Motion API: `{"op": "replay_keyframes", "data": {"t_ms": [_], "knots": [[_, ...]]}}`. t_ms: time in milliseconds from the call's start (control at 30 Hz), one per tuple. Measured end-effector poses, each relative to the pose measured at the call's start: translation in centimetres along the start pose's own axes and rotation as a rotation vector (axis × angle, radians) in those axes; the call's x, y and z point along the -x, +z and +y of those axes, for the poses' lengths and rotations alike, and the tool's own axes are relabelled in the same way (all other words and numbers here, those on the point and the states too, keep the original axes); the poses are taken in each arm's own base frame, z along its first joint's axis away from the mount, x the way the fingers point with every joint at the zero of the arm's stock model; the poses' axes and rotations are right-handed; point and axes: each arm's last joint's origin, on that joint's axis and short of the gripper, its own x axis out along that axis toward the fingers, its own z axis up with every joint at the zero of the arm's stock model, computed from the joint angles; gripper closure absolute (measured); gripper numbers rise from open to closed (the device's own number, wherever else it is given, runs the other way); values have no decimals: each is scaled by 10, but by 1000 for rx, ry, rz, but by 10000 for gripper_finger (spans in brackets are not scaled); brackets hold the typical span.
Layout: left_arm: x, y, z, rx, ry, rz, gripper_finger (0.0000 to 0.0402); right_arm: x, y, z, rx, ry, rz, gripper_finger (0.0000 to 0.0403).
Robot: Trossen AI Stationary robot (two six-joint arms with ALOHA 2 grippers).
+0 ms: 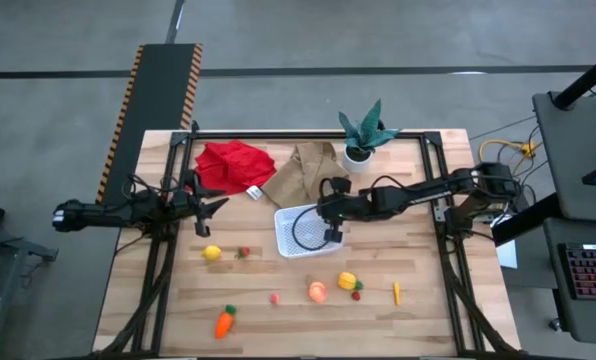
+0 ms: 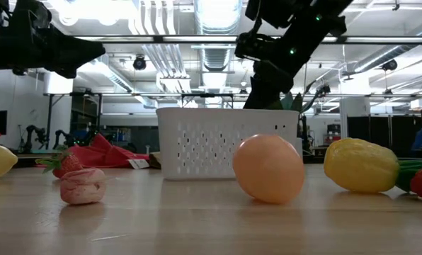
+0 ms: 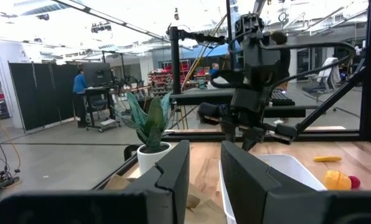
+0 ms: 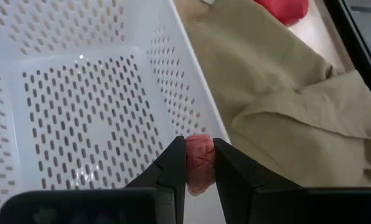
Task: Pick and placing Produce into tupperware
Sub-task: Put the right peach into the white bin
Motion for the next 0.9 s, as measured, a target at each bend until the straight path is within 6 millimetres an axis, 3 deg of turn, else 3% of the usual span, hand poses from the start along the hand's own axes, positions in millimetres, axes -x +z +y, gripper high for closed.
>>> {"op": "replay_keyframes", "data": {"t_ms": [567,900], "knots": [[-3,-4,-1,-12,-6,43,322,3,-2,-5,21,-4,97,341],[-2,-4,-1,-11,-5,38,322,3,-2,-5,26,-5,97,305]]}}
